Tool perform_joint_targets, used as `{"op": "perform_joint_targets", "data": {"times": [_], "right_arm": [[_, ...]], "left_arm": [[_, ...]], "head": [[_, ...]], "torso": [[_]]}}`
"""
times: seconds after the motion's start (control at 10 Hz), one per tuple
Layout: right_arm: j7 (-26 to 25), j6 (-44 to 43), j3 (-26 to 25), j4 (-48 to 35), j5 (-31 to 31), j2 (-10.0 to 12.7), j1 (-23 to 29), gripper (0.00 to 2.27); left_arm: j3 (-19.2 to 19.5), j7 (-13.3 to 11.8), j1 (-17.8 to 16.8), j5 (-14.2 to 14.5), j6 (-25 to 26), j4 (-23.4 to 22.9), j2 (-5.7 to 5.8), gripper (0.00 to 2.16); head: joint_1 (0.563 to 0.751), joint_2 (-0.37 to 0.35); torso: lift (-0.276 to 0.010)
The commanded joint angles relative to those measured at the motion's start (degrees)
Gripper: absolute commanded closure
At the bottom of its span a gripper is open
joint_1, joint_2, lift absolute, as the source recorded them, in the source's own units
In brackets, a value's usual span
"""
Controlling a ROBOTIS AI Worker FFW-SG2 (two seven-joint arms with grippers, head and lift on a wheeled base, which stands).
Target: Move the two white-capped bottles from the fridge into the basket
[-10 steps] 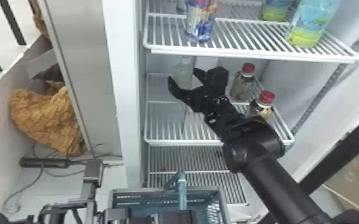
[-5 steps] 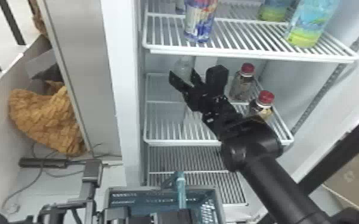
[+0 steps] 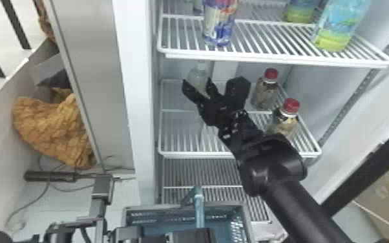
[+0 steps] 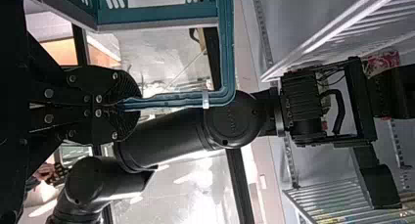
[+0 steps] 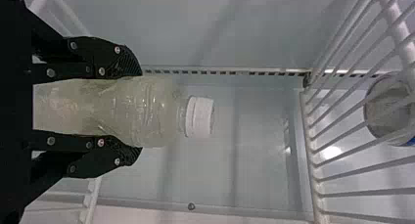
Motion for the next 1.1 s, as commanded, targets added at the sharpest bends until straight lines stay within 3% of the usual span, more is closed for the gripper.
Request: {"op": "perform_joint_targets", "data": {"times": [0.0,0.3,1.0], "right_arm": [[0.02,0.01,0.63,-2.95,-0.82,0.07,1.39,0.83],[0.02,2.68,0.4,-11.81,-1.39,-0.01,5.6,0.82],[0.37,13.09,-5.77,-37.4,1.01,-0.98,21.78,0.79]], "left_arm": [[0.15,0.0,0.07,-0.2,0.0,0.0,0.09,1.16],[0.38,0.0,0.5,-0.31,0.0,0.0,0.09,1.16],[0.83,0.0,1.06,-0.31,2.11,-0.14,0.0,1.16]], "head": [[0.695,-0.127],[0.695,-0.101],[0.695,-0.096]], "torso": [[-0.26],[-0.26],[-0.26]]}}
